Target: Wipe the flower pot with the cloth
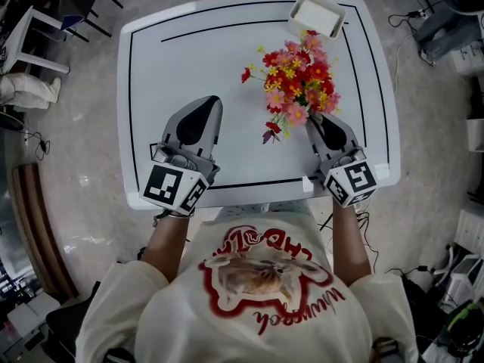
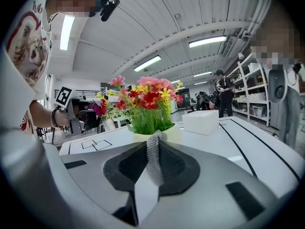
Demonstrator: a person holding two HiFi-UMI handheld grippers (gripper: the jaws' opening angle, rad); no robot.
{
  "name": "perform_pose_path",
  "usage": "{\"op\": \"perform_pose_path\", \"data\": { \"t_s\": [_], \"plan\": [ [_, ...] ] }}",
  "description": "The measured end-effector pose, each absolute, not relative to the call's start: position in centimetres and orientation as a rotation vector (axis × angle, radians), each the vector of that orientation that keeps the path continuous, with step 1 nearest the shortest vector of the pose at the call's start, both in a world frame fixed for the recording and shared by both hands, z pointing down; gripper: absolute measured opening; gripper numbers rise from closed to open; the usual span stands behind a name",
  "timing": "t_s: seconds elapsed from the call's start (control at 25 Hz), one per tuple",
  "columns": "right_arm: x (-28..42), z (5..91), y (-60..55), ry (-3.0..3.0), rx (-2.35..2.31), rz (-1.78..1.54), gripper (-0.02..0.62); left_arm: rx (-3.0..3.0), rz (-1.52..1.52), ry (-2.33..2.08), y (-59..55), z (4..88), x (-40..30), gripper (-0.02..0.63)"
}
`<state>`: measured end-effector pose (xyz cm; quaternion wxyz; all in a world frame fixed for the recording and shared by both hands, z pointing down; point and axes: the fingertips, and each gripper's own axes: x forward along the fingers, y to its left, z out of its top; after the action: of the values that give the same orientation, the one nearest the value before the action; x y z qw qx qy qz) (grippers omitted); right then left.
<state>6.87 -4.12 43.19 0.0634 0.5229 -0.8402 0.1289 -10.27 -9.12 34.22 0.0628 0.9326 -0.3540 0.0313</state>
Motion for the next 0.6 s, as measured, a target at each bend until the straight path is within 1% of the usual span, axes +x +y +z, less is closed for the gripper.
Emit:
{"op": "perform_pose_path", "data": {
  "t_s": [0.6],
  "plan": [
    [4.4,42.9,-3.4,-2.534,1.644,0.388,0.057,2.814,0.093,-1.071,-8.4,34.6,-11.8,0.003]
  ]
}}
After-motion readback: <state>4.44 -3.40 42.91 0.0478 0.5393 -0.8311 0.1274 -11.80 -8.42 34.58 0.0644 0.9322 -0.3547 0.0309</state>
